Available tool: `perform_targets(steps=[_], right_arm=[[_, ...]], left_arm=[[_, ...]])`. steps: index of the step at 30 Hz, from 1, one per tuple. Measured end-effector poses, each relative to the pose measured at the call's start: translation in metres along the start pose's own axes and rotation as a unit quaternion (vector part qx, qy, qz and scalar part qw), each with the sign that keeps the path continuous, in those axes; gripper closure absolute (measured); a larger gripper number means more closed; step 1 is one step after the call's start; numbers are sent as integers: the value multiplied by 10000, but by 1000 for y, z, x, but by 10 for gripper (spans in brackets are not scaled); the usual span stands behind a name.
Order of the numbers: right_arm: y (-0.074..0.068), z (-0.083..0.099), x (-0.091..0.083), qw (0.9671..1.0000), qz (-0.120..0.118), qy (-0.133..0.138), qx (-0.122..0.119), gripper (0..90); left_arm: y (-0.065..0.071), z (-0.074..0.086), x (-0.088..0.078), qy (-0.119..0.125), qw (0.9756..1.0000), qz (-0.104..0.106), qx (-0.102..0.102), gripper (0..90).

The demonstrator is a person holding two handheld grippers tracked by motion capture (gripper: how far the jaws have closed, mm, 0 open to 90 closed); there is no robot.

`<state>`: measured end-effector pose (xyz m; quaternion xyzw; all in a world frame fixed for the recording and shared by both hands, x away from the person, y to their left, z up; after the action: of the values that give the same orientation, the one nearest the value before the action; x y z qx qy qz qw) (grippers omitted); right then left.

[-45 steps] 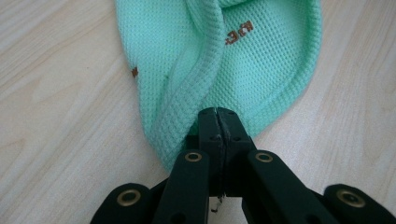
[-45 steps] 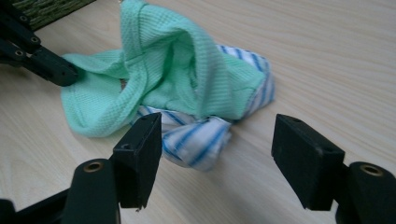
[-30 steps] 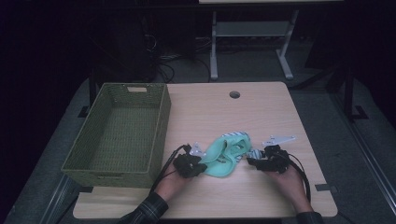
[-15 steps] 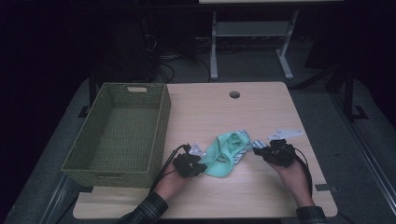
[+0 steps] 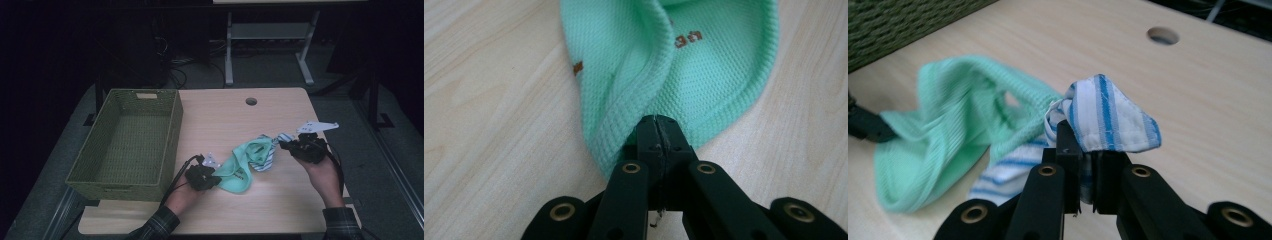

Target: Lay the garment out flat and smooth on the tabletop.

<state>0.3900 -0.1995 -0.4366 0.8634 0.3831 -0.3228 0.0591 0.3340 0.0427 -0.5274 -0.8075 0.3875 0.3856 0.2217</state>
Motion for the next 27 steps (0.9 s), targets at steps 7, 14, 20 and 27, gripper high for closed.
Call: perform_targets(steps=[7, 14, 20, 27], right_arm=[[23, -17, -1, 9997, 248, -5, -47, 840], [49, -5, 23, 9992, 178, -113, 339, 839], [54, 5, 38, 9985, 66, -214, 497, 739], [46, 3, 20, 9988, 141, -82, 452, 638]], left_arm=[[1, 0, 0, 11, 10000, 8, -31, 889], [0, 1, 0, -13, 10000, 40, -23, 890], [1, 0, 0, 1, 10000, 25, -29, 889], [0, 1, -1, -59, 10000, 12, 51, 889]])
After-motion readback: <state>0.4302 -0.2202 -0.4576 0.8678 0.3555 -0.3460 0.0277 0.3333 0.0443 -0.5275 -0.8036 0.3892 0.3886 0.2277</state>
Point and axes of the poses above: each handheld gripper's, and its own axes: x roughly forward along the jaws, z roughly out of its underside, y roughly to its right, the point moved 9 cm from there along x, roughly forward along the jaws, and after that the axes turned 10 degrees about -z, right-handed, at the moved point
